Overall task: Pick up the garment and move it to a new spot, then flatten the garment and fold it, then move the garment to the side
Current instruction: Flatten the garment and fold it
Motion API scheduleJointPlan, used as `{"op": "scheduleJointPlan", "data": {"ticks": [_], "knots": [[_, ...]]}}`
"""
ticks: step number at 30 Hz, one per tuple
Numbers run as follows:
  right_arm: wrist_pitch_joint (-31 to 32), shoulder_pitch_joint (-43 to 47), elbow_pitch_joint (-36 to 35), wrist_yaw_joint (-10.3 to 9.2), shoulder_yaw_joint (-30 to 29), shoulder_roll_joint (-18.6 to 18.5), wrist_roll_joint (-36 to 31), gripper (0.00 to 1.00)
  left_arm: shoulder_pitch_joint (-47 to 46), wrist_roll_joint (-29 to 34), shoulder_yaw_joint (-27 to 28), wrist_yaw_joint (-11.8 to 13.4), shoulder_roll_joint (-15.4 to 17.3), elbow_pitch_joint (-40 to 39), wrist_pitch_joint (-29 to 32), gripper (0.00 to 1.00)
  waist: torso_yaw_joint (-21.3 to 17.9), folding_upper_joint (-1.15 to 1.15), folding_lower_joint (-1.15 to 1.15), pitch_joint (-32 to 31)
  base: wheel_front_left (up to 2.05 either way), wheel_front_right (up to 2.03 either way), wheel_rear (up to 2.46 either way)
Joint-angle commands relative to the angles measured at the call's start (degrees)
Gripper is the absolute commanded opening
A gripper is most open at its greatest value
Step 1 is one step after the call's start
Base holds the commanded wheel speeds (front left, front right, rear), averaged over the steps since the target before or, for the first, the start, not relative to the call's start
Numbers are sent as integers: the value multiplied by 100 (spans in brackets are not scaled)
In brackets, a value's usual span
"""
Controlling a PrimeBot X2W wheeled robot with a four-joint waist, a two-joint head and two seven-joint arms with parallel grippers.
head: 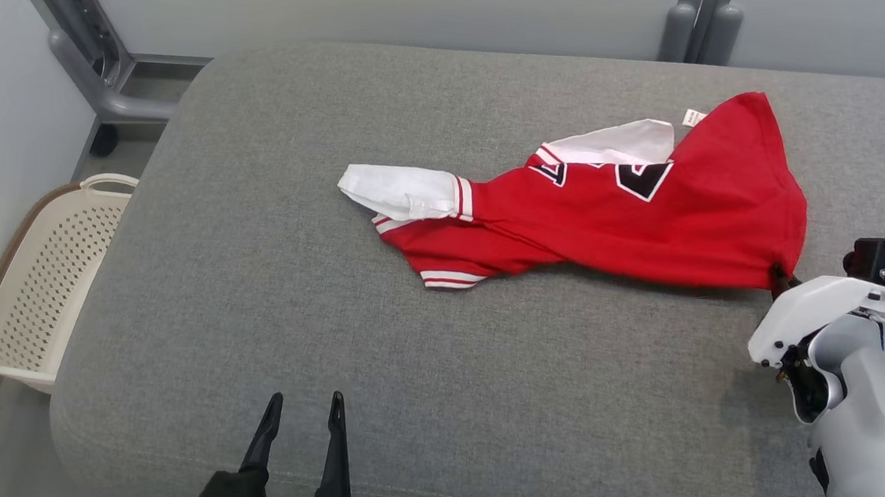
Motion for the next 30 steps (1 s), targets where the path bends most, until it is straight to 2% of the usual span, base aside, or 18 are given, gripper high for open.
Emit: {"op": "scheduleJointPlan", "data": {"ticks": [1,6,13,24,27,30], "knots": [[51,96,-81,-5,-55,-26,78,0,57,20,21,8,10,10,-1,100,-78,0,0,-106,0,0,0],[604,404,-755,-5,-389,-28,303,0,170,19,33,18,10,12,-1,100,-211,0,0,-251,0,0,0],[1850,1225,-2389,-5,-795,-29,557,0,258,7,9,-1,10,48,0,100,-319,0,0,-383,0,0,0],[3375,2479,-5310,-3,-1181,-25,1973,0,271,2,32,3,10,20,-1,100,-351,0,0,-398,0,0,0],[3504,2418,-5668,-3,-1205,-22,2076,0,267,-17,68,34,10,-14,-1,100,-408,0,0,-336,0,0,0],[3626,2052,-5681,-2,-1057,-22,1819,0,211,-20,79,21,10,-35,-1,100,-465,0,0,-240,0,0,0]]}}
